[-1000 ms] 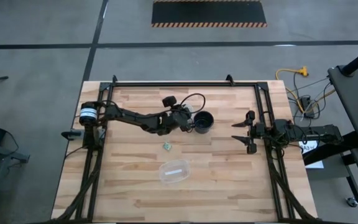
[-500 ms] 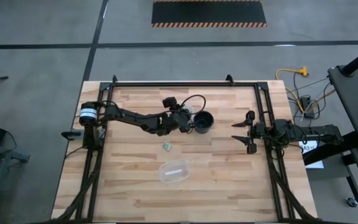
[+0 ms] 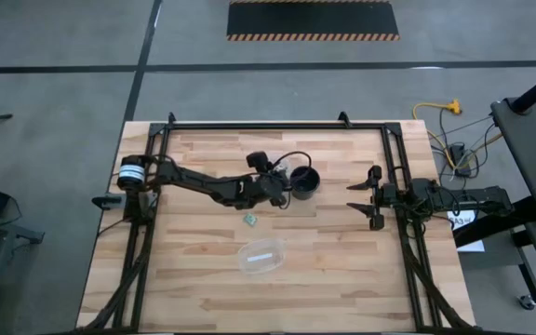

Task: Pick and place Stevia / Truvia into bins
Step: Put the stevia packet into the top transparent container

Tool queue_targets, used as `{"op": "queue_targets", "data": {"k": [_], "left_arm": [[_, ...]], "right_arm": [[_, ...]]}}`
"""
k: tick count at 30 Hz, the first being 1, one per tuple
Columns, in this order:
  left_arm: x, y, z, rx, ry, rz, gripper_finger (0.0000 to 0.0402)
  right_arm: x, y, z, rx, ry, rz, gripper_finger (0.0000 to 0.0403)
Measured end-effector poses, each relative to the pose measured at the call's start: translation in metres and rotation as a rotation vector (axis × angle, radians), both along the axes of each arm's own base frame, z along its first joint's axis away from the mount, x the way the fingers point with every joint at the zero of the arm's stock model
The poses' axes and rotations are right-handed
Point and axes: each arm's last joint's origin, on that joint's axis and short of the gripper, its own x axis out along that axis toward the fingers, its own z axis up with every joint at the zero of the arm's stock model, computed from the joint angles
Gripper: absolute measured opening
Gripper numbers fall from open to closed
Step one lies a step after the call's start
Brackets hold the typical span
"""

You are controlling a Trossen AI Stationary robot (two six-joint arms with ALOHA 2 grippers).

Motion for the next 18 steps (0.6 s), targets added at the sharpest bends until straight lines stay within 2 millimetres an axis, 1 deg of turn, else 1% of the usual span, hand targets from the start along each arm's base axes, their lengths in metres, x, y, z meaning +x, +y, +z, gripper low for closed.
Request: {"op": "queue_targets", "data": {"k": [3, 5, 10, 12, 15, 18], "left_arm": [[0.001, -0.009, 0.005, -0.001, -0.009, -0.023, 0.0171], [0.000, -0.017, 0.013, -0.001, -0.030, -0.044, 0.0171], [-0.007, -0.041, 0.033, -0.005, -0.087, -0.102, 0.0171], [-0.012, -0.049, 0.042, -0.018, -0.100, -0.121, 0.0171], [-0.021, -0.060, 0.054, -0.069, -0.142, -0.144, 0.0171], [-0.031, -0.067, 0.061, -0.177, -0.156, -0.193, 0.0171]], "right_arm": [[0.000, 0.000, 0.000, 0.000, 0.000, 0.000, 0.0221], [0.000, 0.000, 0.000, 0.000, 0.000, 0.000, 0.0221], [0.000, 0.000, 0.000, 0.000, 0.000, 0.000, 0.0221], [0.000, 0.000, 0.000, 0.000, 0.000, 0.001, 0.0221], [0.000, 0.000, 0.000, 0.000, 0.000, 0.000, 0.0221], [0.000, 0.000, 0.000, 0.000, 0.000, 0.000, 0.0221]]}}
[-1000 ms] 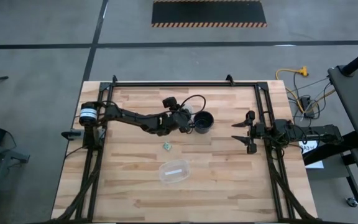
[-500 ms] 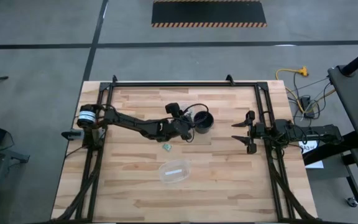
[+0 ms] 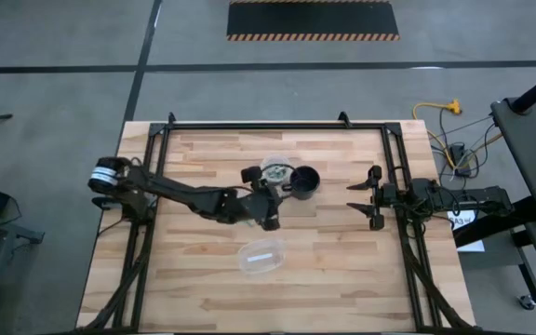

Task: Pick and place Stevia / Truvia into bins
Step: Put the stevia packet into the top transparent container

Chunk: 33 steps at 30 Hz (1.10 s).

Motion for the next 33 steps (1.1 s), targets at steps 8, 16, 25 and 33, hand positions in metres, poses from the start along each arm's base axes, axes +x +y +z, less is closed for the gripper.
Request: {"op": "queue_targets", "data": {"k": [8, 16, 25, 33], "left_arm": [[-0.023, -0.005, -0.004, -0.381, 0.126, -0.098, 0.0171], [-0.040, -0.006, -0.019, -0.587, 0.305, -0.005, 0.0171], [-0.043, -0.006, -0.024, -0.700, 0.268, 0.113, 0.0171], [-0.047, -0.002, -0.027, -0.707, 0.317, 0.146, 0.0171]], "right_arm": [[0.000, 0.000, 0.000, 0.000, -0.001, 0.000, 0.0221], [0.000, 0.000, 0.000, 0.000, 0.000, 0.000, 0.0221], [0.000, 0.000, 0.000, 0.000, 0.000, 0.000, 0.0221], [0.000, 0.000, 0.000, 0.000, 0.000, 0.000, 0.0221]]}}
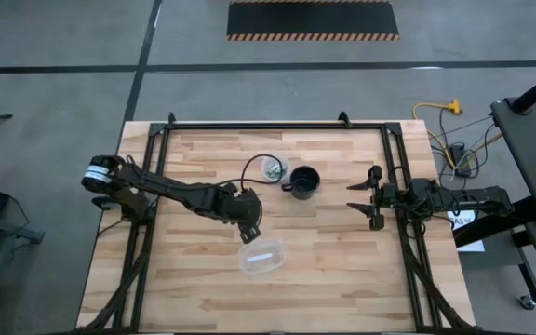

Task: Pick and place Stevia / Truvia into bins
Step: Put the stevia packet into the top transparent container

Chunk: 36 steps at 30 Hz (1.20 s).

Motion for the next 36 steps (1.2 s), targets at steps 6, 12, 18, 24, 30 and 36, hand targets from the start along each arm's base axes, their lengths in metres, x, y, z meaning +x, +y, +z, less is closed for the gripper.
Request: {"op": "queue_targets", "data": {"k": [6, 12, 18, 24, 30, 36], "left_arm": [[0.000, 0.002, 0.000, -0.063, -0.023, 0.119, 0.0171], [0.003, 0.013, -0.005, -0.100, -0.022, 0.232, 0.0171], [0.004, 0.013, -0.011, -0.114, 0.009, 0.263, 0.0171], [0.006, 0.014, -0.026, -0.099, 0.084, 0.277, 0.0171], [0.014, 0.013, -0.047, -0.103, 0.130, 0.278, 0.0171], [0.022, 0.013, -0.069, -0.100, 0.178, 0.283, 0.0171]], "right_arm": [[0.000, 0.000, 0.000, 0.000, 0.000, 0.000, 0.0221], [0.000, 0.000, 0.000, 0.000, 0.000, 0.000, 0.0221], [0.000, 0.000, 0.000, 0.000, 0.001, 0.000, 0.0221], [0.000, 0.000, 0.000, 0.000, 0.002, 0.000, 0.0221], [0.001, 0.000, 0.000, 0.000, 0.006, 0.002, 0.0221], [0.001, 0.000, -0.001, -0.003, 0.014, 0.001, 0.0221]]}}
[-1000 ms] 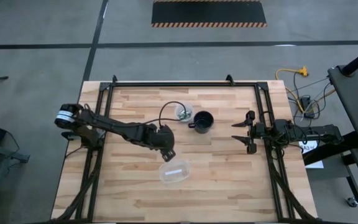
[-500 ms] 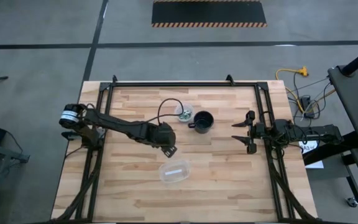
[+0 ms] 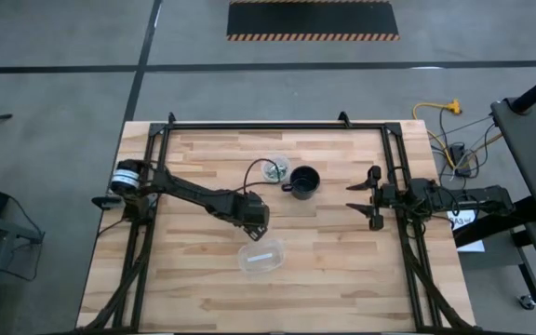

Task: Pick and place Stevia / Truvia into bins
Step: Put the stevia packet into the top transparent container

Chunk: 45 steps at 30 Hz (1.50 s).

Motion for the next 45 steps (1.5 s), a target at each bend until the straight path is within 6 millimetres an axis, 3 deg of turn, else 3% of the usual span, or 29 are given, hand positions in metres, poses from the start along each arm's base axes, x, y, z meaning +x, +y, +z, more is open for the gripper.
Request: {"op": "queue_targets", "data": {"k": [7, 13, 16, 21, 26, 39, 45], "left_arm": [[0.011, 0.001, -0.023, -0.033, 0.008, 0.000, 0.0171], [0.013, 0.001, -0.026, -0.034, 0.003, -0.018, 0.0164], [0.014, 0.001, -0.024, -0.029, -0.007, -0.037, 0.0126], [0.017, 0.000, -0.021, -0.023, -0.046, -0.087, 0.0015], [0.024, -0.001, -0.012, -0.011, -0.122, -0.180, 0.0004], [0.056, -0.006, 0.035, 0.238, -0.633, -0.340, 0.0001], [0.055, -0.001, 0.040, 0.478, -0.969, -0.198, 0.0001]], "right_arm": [[0.000, 0.000, 0.000, 0.002, -0.001, 0.000, 0.0221], [0.000, 0.000, 0.000, 0.002, -0.001, 0.000, 0.0221], [0.000, 0.000, 0.000, 0.002, -0.001, 0.000, 0.0221], [0.000, 0.000, 0.000, 0.002, 0.000, 0.000, 0.0221], [0.000, 0.000, 0.000, 0.002, -0.001, 0.000, 0.0221], [0.000, 0.000, 0.000, 0.002, -0.002, -0.001, 0.0221], [0.000, 0.000, 0.000, 0.002, -0.001, 0.000, 0.0221]]}}
